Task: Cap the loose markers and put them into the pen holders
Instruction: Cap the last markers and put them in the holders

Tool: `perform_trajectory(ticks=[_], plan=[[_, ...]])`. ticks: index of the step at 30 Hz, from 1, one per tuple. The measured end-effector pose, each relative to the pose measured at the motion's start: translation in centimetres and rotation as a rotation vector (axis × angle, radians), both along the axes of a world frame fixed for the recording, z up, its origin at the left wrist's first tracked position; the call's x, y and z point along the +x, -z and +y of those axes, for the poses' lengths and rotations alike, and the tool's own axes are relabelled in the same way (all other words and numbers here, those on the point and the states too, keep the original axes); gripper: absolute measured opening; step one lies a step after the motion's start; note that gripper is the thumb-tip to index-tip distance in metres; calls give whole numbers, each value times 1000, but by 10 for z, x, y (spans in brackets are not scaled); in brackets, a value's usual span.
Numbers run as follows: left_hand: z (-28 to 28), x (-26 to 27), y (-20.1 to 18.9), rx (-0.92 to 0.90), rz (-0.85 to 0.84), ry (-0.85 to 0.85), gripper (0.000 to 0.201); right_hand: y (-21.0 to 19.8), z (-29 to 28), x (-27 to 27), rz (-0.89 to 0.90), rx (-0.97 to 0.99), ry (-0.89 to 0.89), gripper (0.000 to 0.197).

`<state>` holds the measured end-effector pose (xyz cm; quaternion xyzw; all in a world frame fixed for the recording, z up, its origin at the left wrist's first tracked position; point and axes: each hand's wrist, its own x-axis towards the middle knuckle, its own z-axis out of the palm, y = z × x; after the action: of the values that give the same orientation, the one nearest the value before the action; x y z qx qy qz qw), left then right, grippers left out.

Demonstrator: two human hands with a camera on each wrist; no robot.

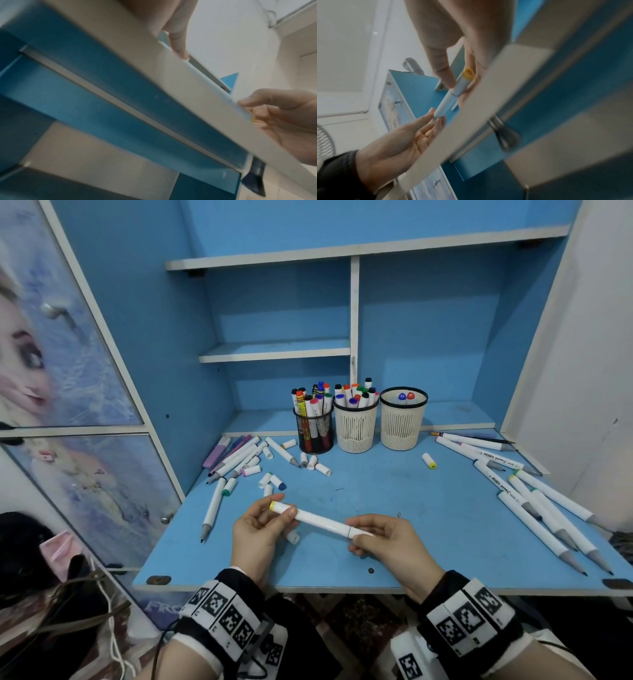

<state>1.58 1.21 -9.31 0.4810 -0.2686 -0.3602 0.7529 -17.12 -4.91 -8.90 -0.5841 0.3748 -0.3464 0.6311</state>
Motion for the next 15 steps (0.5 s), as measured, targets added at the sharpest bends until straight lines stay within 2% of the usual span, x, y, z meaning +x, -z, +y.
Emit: perform_trajectory(ticks=[3, 6, 9, 12, 15], plan=[[-2, -1, -21, -7, -40, 5, 29, -21, 0, 8, 141, -40, -155, 20], [-8, -3, -50, -13, -171, 68, 26, -46, -1, 18, 203, -112, -242, 16], [-16, 5, -80, 60, -321, 150, 20, -67, -6, 29, 245, -173, -280, 7], [-22, 32, -97, 199, -522, 213, 13, -82, -20, 36, 273, -205, -246, 7], [-30, 71, -98, 406, -849, 203, 10, -97, -41, 38, 288, -276, -161, 16]])
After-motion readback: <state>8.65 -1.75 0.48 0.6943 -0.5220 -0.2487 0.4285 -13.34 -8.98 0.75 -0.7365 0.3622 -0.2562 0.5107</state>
